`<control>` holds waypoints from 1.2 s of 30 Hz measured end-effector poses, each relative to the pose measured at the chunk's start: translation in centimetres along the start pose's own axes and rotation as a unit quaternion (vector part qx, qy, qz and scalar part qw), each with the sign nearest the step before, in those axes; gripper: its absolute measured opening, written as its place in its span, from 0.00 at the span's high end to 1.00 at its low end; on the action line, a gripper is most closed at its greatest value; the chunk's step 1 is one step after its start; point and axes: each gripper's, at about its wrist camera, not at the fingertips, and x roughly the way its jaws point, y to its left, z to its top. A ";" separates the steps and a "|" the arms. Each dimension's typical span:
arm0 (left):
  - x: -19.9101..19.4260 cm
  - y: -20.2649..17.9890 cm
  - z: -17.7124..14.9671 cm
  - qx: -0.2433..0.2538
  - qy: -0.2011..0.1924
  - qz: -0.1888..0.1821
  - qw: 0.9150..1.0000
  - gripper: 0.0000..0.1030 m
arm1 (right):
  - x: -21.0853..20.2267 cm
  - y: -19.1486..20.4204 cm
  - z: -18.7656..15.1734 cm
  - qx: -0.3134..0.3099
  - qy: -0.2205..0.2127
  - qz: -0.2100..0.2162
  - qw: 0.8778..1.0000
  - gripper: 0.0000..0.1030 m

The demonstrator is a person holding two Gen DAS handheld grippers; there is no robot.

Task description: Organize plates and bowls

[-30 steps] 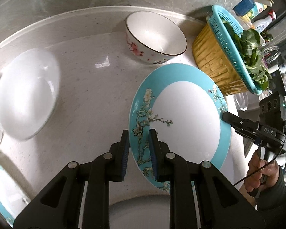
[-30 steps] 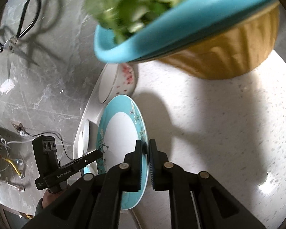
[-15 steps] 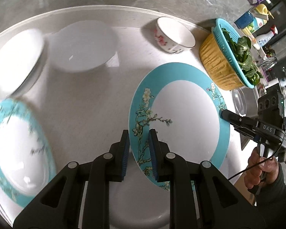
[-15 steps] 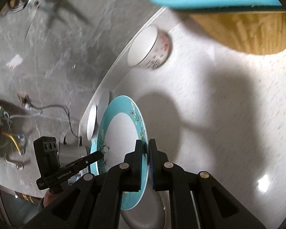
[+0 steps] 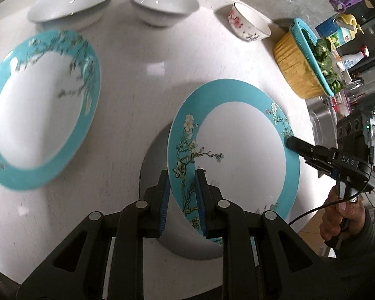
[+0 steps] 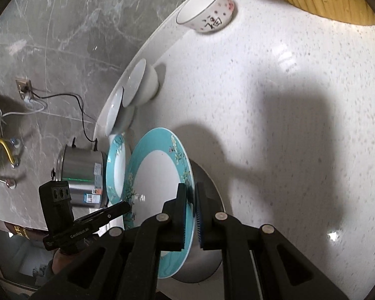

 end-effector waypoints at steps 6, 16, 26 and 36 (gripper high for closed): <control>0.1 0.8 -3.1 -0.005 -0.004 0.012 1.000 0.83 | 1.3 0.3 -1.2 -0.018 0.009 -0.021 1.000 0.89; 0.7 1.8 -5.3 -0.002 -0.006 0.037 0.999 0.83 | 2.7 0.8 -2.7 -0.066 0.014 -0.054 0.996 0.88; 2.0 0.4 -5.1 0.019 -0.018 0.060 0.998 0.82 | 3.0 1.9 -3.5 -0.131 0.002 -0.099 0.987 0.86; 2.3 -1.1 -5.6 0.050 -0.039 0.102 0.993 0.79 | 3.9 4.7 -5.2 -0.260 -0.019 -0.181 0.948 0.79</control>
